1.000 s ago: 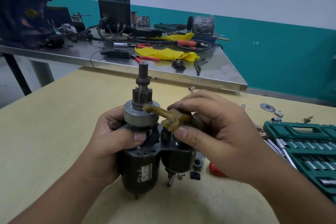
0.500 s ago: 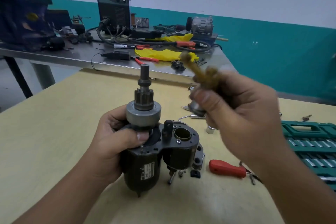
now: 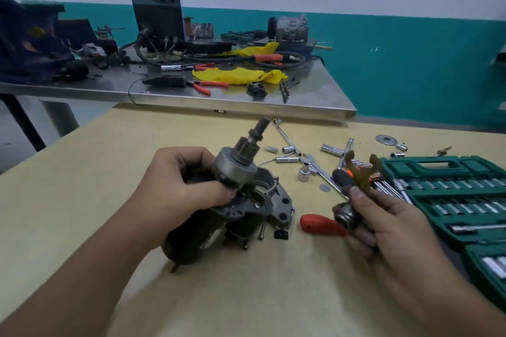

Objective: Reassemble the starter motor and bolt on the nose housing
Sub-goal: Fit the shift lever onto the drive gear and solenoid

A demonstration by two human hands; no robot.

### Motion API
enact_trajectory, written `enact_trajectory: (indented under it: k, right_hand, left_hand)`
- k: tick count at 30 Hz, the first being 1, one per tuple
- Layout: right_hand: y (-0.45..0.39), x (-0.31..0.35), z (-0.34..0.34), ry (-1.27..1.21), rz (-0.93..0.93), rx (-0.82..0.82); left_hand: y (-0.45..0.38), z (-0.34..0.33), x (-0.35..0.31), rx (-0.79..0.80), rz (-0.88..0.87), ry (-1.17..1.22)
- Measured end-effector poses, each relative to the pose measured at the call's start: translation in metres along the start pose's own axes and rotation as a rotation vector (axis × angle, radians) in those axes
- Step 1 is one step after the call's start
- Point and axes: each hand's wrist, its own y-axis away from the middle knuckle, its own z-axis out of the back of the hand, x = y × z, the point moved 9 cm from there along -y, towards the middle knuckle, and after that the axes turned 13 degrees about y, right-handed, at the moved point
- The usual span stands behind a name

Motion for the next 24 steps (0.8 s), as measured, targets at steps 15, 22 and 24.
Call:
enact_trajectory:
  k: [15, 22, 24]
  right_hand:
    - [0.018, -0.033, -0.017, -0.05, -0.093, 0.044]
    - [0.01, -0.033, 0.002, -0.055, -0.042, -0.121]
    - [0.007, -0.032, 0.009, -0.072, -0.037, -0.176]
  left_hand:
    - [0.013, -0.028, -0.019, -0.082, -0.215, -0.43]
    - [0.006, -0.046, -0.019, -0.026, -0.273, -0.493]
    - [-0.002, -0.046, -0.015, -0.028, -0.251, -0.498]
